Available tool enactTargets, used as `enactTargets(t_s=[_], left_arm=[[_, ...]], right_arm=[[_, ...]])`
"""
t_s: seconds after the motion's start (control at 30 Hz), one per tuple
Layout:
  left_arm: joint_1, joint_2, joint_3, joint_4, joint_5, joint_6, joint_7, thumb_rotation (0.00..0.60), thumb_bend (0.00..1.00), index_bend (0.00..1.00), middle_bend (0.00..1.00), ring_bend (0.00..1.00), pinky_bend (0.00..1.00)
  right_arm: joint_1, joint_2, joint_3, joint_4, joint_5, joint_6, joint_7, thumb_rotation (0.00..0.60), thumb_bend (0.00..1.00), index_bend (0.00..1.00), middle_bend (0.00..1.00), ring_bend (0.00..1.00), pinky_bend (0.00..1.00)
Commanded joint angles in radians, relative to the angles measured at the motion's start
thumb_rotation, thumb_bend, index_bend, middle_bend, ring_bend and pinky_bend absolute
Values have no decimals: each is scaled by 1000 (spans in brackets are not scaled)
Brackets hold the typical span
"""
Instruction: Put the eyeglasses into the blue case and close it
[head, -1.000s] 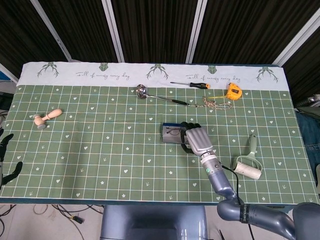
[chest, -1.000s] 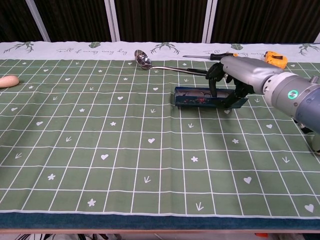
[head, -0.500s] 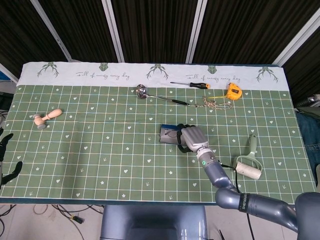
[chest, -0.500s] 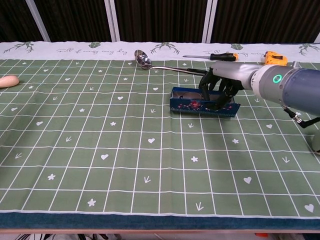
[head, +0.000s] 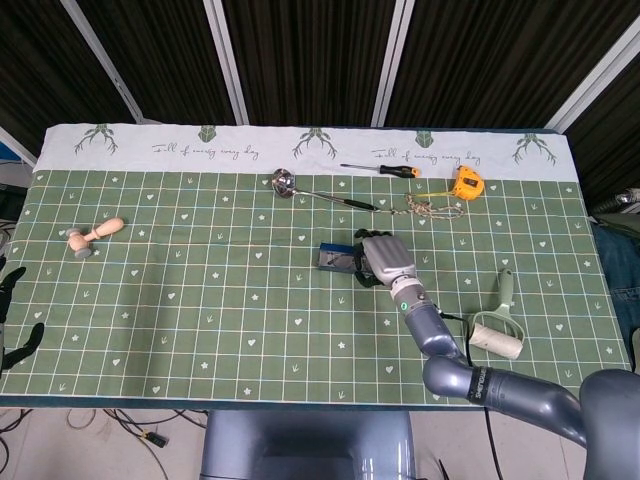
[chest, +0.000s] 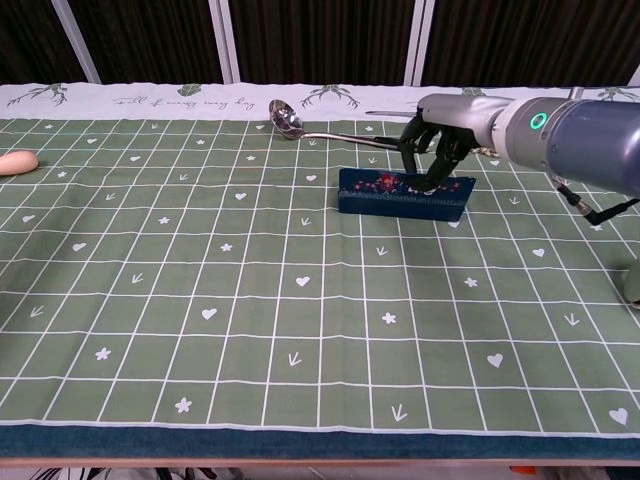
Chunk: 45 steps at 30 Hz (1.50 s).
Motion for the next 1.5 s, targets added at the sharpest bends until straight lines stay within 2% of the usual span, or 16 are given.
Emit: enactTargets(t_s=[0.03, 0.47, 0.97, 1.27, 1.5], left_arm=[[0, 0, 0, 1, 1, 1, 0, 600, 312, 119, 0, 0, 0], [1, 2, -1, -5, 1, 2, -1, 600, 312, 119, 0, 0, 0], [2, 2, 0, -5, 0, 2, -1, 600, 312, 119, 0, 0, 0], [3, 2, 0, -3, 0, 3, -3, 600, 312, 119, 0, 0, 0], [3, 2, 1, -3, 0, 2, -2, 600, 312, 119, 0, 0, 0]], right_arm=[[17, -8, -8, 32, 21, -7, -3, 600, 635, 695, 201, 213, 233], [70, -7, 1, 107, 118, -55, 28, 600, 635, 694, 200, 202, 233], [112, -13, -6, 152, 134, -31, 34, 600, 634, 691, 200, 202, 233], [150, -38, -15, 240, 200, -65, 15, 600, 635, 691, 200, 201, 233], [169, -34, -15, 252, 235, -78, 9, 600, 635, 691, 200, 202, 233]])
